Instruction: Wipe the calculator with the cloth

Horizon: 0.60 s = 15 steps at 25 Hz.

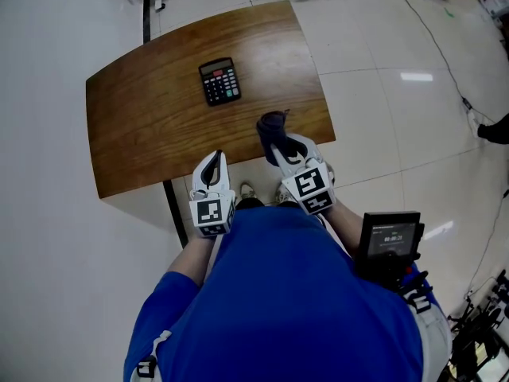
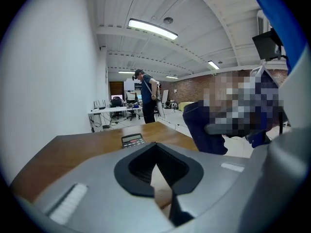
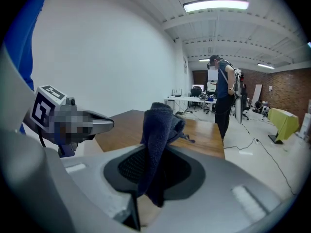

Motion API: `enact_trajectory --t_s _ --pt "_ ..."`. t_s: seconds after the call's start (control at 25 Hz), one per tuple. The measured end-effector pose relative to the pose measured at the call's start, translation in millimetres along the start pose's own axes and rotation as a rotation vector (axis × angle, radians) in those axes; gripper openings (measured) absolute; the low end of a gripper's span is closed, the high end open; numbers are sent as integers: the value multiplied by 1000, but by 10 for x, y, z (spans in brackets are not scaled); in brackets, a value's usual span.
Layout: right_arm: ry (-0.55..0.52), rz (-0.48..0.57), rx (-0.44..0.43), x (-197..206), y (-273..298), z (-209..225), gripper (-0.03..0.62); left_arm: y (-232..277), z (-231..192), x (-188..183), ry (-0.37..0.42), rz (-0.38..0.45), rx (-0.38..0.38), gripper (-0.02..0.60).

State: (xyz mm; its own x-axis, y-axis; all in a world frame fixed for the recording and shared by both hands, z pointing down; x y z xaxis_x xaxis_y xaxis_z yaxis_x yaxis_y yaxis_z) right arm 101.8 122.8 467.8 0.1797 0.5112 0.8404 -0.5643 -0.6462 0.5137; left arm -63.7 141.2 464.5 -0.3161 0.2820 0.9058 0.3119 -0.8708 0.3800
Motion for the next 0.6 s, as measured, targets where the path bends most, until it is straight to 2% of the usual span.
enact_trajectory --t_s 0.2,0.4,0.6 --pt "-11 -4 22 -24 12 35 89 66 31 -29 -2 -2 29 6" --pt "-15 -2 58 -212 28 33 89 93 -50 -171 -7 4 69 6" --pt "-31 3 78 -95 -111 -357 89 -248 -83 16 2 68 80 6"
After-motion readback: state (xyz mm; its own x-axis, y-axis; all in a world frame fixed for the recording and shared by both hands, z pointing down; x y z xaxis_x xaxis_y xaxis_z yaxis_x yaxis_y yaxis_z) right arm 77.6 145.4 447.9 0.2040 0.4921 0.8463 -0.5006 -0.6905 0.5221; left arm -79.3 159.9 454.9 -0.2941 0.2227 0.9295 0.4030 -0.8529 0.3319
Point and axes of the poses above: the fingertips, and each gripper's own axes: y forward along the fingers, z to its right, x out of its underside, the point moved 3 cm from there along -y, backward along the fingers, and after that the axes turned 9 degrees about y, right-handed, at the moved point
